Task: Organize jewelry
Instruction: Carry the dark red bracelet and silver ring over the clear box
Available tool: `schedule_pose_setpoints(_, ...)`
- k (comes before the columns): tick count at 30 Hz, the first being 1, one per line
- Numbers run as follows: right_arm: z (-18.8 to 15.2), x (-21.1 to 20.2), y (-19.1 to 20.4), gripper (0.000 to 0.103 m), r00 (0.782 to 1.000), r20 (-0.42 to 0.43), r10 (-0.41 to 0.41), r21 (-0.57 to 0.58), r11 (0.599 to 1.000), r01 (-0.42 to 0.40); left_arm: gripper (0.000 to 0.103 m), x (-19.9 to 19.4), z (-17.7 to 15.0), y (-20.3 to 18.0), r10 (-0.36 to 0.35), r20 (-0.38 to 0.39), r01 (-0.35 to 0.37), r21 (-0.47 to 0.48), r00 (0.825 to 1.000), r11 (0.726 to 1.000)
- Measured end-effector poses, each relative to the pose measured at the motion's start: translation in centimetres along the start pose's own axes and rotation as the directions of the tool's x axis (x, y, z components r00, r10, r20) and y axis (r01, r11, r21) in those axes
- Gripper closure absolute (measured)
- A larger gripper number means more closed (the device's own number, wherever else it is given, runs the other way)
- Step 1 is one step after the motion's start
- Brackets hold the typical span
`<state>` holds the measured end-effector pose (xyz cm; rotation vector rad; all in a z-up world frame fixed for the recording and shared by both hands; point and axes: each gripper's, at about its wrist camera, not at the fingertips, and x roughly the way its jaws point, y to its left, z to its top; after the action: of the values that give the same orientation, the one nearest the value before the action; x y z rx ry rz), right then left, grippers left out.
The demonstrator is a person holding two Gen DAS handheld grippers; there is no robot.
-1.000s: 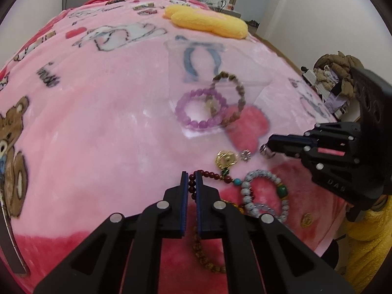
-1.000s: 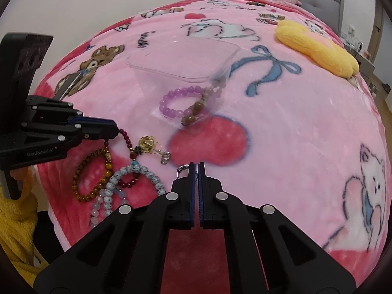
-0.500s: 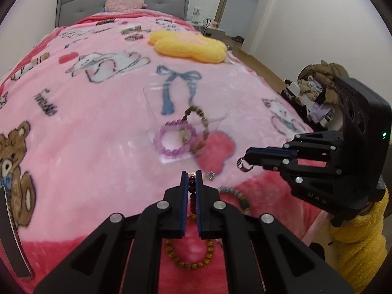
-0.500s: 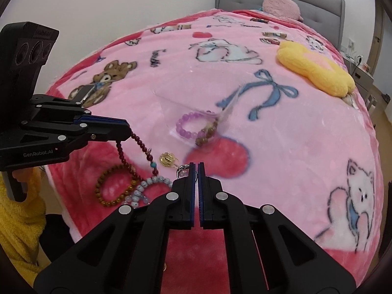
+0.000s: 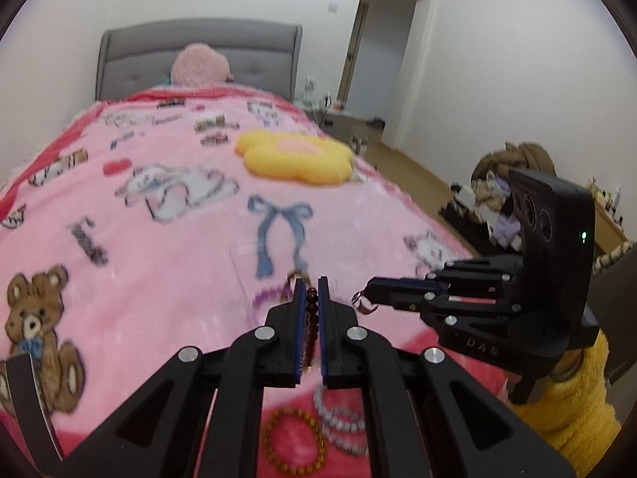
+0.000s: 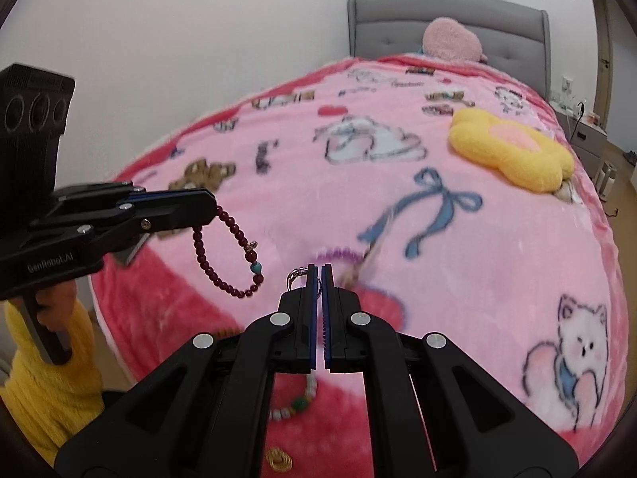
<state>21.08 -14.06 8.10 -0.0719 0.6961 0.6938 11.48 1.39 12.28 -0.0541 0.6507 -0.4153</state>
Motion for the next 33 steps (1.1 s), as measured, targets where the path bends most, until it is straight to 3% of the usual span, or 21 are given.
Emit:
schedule_pose_setpoints(5,2.1,0.3,-0.2,0.101,0.999,0.043,-0.017,0.006,1.000,0.017,0.097,0.5,2.0,0.3,0.007,0.048,-0.006,-0.014,0.999,1.000)
schedule_pose_setpoints(11,3.4,2.0,-1.1,0.101,0.999,0.031,-0.030,0.030,0.999,0.029,0.097,2.5,3.5,1.4,0.006,0.064,-0.003,-0.051,0.998,0.999)
schedule_pose_setpoints(20,2.2,5.9,-2.7,0.101,0.996,-0.065,-0.056,0.032,0.998,0.058,0.097,7.2,2.0,2.3,0.019,-0.041,-0.021,-0.062,0.999,0.998)
schedule_pose_setpoints(33,1.1,7.0,-2.2,0.101,0.995,-0.092,-0.047,-0.009,0.999,0.047,0.097,9.4,0.1,3.2,0.073,-0.125,-0.078,-0.039,0.990,0.996)
